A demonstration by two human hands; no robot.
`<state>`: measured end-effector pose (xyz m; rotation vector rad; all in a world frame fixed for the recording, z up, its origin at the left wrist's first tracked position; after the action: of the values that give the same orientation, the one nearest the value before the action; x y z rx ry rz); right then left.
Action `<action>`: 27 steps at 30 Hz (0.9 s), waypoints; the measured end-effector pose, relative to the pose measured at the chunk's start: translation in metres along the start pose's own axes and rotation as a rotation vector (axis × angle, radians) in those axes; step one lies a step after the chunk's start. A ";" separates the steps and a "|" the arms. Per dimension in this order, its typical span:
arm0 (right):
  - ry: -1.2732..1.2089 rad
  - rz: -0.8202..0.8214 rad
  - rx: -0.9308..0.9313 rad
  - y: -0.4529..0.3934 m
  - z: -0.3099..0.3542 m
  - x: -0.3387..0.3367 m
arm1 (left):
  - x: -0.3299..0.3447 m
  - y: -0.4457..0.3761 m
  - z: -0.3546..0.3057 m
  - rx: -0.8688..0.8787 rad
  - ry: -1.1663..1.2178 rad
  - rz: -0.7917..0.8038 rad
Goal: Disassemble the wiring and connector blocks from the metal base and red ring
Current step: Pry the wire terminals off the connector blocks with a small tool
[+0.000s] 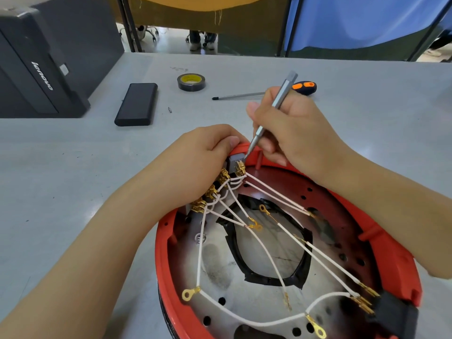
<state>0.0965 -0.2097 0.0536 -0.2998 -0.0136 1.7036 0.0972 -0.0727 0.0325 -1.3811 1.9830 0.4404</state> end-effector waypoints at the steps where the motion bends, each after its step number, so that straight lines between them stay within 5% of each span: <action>1: 0.050 0.010 -0.025 0.000 -0.001 0.001 | 0.000 0.000 0.000 0.002 -0.002 0.000; 27: 0.143 0.029 -0.128 0.001 -0.006 0.001 | -0.001 0.002 -0.001 0.002 0.000 0.004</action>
<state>0.0970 -0.2100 0.0471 -0.5186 -0.0128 1.7097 0.0955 -0.0717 0.0339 -1.3759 1.9856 0.4403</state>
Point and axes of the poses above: each hand's wrist, its own y-axis away from the middle knuckle, its own x-axis out of the palm, z = x × y, the point moved 4 cm from there along -y, towards the middle knuckle, and after that the axes turned 2 degrees about -y, right-handed, at the moved point
